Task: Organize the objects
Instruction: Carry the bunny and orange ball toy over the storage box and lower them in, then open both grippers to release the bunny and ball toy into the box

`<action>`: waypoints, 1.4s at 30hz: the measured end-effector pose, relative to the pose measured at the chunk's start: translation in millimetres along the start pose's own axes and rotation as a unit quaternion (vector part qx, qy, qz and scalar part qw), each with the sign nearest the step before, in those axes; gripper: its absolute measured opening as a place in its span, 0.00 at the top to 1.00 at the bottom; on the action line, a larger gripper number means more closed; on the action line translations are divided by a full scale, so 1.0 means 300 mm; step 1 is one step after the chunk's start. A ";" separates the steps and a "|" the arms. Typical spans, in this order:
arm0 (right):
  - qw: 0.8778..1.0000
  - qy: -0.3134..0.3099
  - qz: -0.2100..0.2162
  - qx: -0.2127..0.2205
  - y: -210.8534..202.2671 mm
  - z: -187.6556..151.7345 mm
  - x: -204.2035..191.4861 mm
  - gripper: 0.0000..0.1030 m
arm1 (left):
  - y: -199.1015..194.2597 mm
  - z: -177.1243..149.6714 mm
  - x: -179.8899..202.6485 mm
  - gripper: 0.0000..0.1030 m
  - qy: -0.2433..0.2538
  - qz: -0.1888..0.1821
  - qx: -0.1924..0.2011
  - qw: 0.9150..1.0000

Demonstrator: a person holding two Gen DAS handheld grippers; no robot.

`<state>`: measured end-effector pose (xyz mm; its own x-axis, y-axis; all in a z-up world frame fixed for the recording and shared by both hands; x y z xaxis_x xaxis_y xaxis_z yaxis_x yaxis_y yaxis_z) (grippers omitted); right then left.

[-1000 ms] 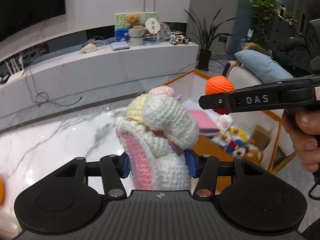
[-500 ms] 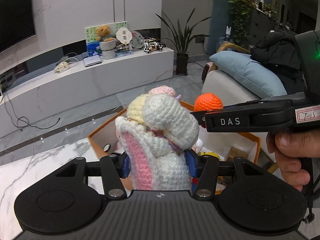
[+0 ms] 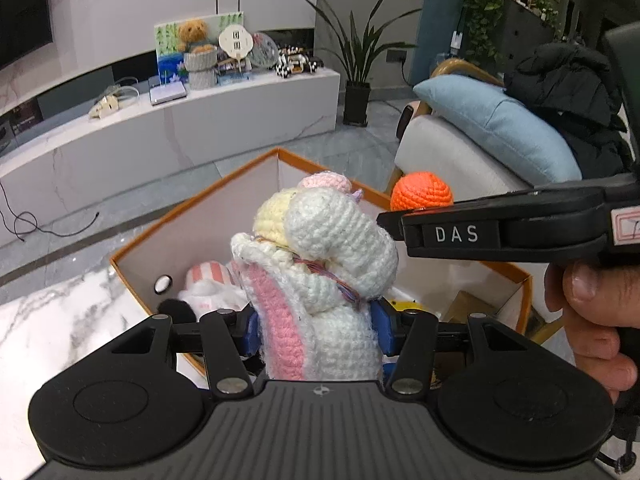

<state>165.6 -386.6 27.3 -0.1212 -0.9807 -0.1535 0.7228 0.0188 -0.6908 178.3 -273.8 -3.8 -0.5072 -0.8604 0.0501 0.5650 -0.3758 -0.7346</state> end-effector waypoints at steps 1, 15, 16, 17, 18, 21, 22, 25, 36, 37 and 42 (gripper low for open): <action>1.000 -0.001 -0.001 -0.003 0.008 -0.002 0.001 0.60 | 0.009 -0.010 0.001 0.41 -0.001 0.000 -0.003 1.000; 0.999 -0.018 -0.012 -0.031 0.085 -0.027 -0.026 0.60 | 0.141 -0.084 0.003 0.40 0.025 0.026 -0.042 0.998; 0.999 -0.019 -0.015 -0.034 0.095 -0.031 -0.026 0.60 | 0.146 -0.086 0.006 0.40 0.028 0.027 -0.044 0.998; 0.999 -0.021 -0.018 -0.038 0.108 -0.036 -0.026 0.60 | 0.151 -0.089 0.009 0.40 0.031 0.026 -0.047 0.998; 0.999 -0.024 -0.022 -0.042 0.119 -0.040 -0.026 0.60 | 0.157 -0.092 0.013 0.40 0.035 0.028 -0.051 0.998; 0.998 -0.024 -0.028 -0.050 0.149 -0.048 -0.020 0.60 | 0.183 -0.100 0.019 0.40 0.049 0.035 -0.061 0.996; 0.998 -0.023 -0.028 -0.053 0.156 -0.050 -0.020 0.60 | 0.189 -0.104 0.022 0.40 0.054 0.037 -0.065 0.996; 0.997 -0.025 -0.030 -0.060 0.178 -0.058 -0.026 0.60 | 0.206 -0.118 0.035 0.39 0.067 0.041 -0.073 0.994; 0.996 -0.029 -0.037 -0.070 0.215 -0.068 -0.026 0.59 | 0.204 -0.119 0.042 0.32 0.059 0.032 -0.084 0.994; 0.996 -0.031 -0.038 -0.070 0.217 -0.069 -0.027 0.59 | 0.201 -0.120 0.043 0.30 0.059 0.032 -0.084 0.994; 0.996 -0.031 -0.042 -0.067 0.216 -0.066 -0.026 0.49 | 0.197 -0.120 0.047 0.24 0.063 0.027 -0.086 0.994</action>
<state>200.0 -374.0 -30.2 -0.1317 -0.9900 -0.0507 0.6147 -0.0414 -0.7877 181.1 -295.8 -70.7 -0.5618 -0.8243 -0.0698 0.4798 -0.2560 -0.8392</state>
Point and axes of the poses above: each gripper's, at about its wrist camera, not at the fingertips, and y roughly the way its jaws point, x to its right, z to its top, the point moved 6 cm from there along y, roughly the way its jaws point
